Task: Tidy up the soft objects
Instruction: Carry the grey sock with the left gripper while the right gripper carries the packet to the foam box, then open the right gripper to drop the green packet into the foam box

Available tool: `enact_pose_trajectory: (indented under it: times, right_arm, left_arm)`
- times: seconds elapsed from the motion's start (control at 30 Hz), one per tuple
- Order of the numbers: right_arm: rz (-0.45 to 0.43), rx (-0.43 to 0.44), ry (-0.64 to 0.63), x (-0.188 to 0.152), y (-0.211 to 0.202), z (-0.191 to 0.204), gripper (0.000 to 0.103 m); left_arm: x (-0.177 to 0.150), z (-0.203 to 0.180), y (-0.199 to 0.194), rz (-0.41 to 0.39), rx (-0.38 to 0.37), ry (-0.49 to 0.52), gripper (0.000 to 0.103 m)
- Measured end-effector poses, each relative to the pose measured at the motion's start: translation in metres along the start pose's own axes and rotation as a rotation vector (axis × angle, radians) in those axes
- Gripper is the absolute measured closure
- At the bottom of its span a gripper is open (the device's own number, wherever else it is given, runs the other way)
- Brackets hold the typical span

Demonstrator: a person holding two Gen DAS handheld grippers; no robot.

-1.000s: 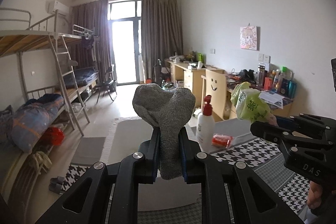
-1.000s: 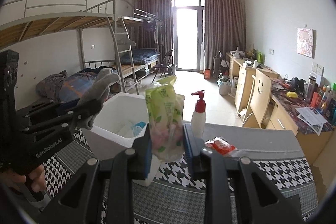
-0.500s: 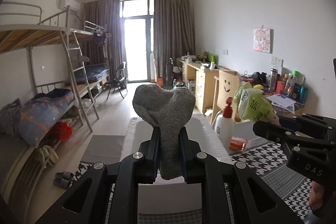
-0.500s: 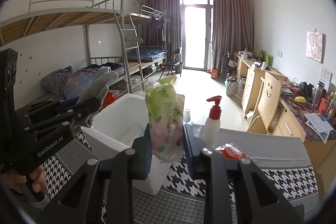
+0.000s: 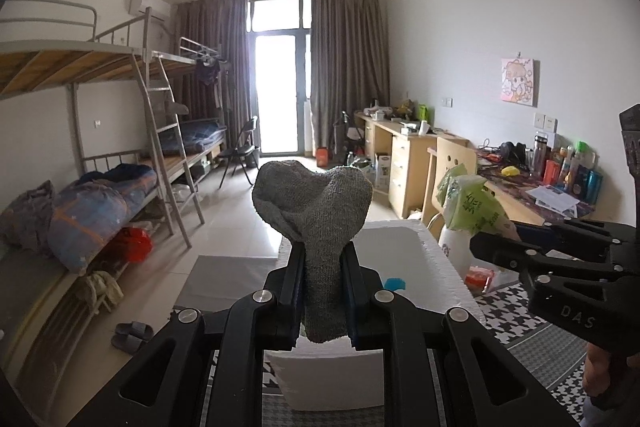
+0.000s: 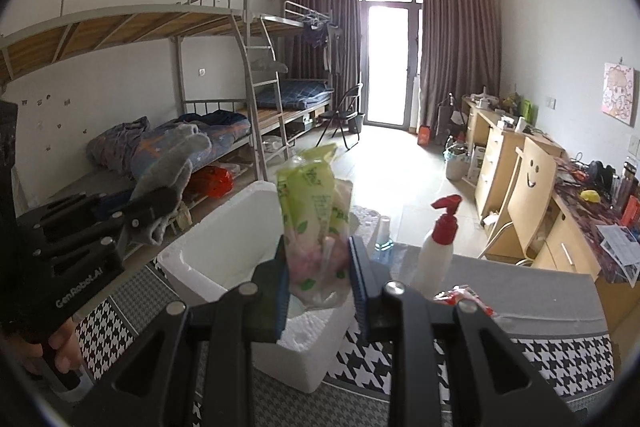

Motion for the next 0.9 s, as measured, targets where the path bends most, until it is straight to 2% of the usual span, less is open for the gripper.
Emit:
enact_pose_trajectory:
  times: [0.9]
  right_arm:
    - [0.075, 0.051, -0.014, 0.006, 0.044, 0.01, 0.072]
  left_arm:
    - [-0.003, 0.018, 0.005, 0.01, 0.033, -0.02, 0.085]
Point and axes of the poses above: each gripper's, at about its wrist camera, not at the fingertips, and y roughly the way its jaws point, z to its left, x to its top, the point moved 6 cm from there along y, roughly the way its jaws point, and after that the axes turned 5 degrees about z, right-handed, at the moved point
